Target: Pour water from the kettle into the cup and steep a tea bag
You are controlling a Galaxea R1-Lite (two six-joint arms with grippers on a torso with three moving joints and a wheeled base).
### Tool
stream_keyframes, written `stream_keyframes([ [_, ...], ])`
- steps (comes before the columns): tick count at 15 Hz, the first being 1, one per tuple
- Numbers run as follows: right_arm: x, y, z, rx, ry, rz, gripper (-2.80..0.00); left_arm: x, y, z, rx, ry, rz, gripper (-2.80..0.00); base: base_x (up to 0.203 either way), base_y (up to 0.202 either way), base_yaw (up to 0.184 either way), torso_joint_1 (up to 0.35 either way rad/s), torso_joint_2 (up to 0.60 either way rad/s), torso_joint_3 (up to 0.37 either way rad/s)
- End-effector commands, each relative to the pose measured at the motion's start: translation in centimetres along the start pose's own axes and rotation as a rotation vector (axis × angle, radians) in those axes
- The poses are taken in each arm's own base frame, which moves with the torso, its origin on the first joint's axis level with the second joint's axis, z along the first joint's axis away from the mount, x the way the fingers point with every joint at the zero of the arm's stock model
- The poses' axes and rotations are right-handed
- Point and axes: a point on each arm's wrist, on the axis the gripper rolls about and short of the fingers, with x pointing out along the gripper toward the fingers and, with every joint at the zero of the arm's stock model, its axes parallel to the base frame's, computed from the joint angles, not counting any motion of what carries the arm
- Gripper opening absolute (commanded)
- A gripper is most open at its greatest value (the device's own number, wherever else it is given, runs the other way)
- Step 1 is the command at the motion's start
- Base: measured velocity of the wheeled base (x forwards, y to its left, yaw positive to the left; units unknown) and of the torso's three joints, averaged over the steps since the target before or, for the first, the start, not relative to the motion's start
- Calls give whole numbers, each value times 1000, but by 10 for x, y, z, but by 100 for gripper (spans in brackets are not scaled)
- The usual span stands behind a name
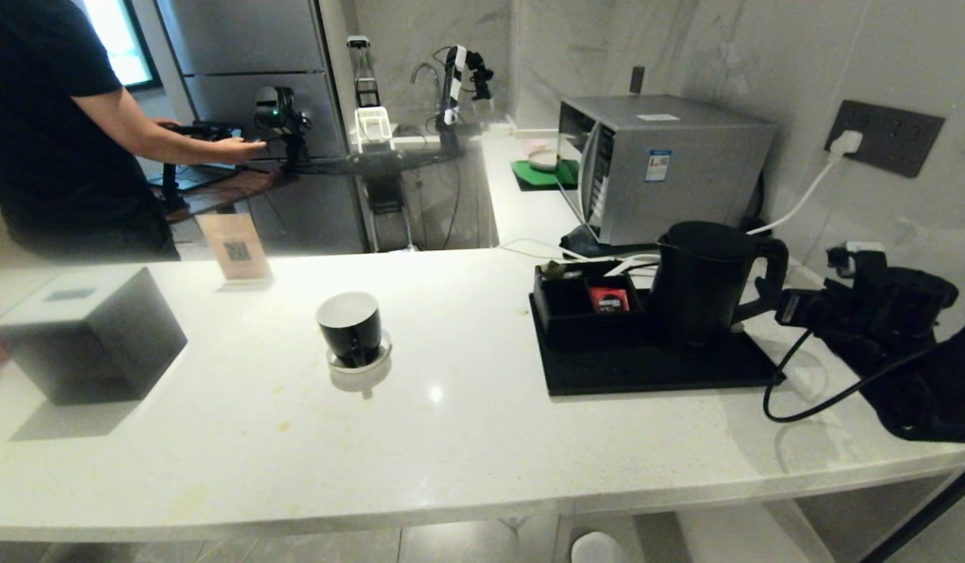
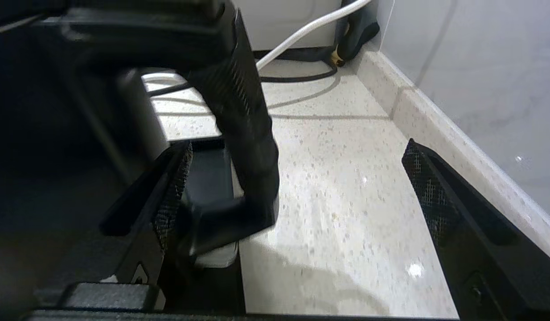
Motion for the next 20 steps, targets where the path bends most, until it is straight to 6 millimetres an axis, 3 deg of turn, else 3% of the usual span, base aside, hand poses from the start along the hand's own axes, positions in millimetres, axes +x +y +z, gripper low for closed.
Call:
stream_keyframes([
  [1,10,0,2,-2,-18,-1,0,0,0,0,-1,-1,1,-280,0,0,0,0,0,0],
  [14,48,-1,8,-1,-38,-41,0,0,0,0,-1,-1,0,-280,0,0,0,0,0,0],
  [20,51,1,9,0,-48,-39,0,0,0,0,-1,-3,0,-280,0,0,0,0,0,0],
])
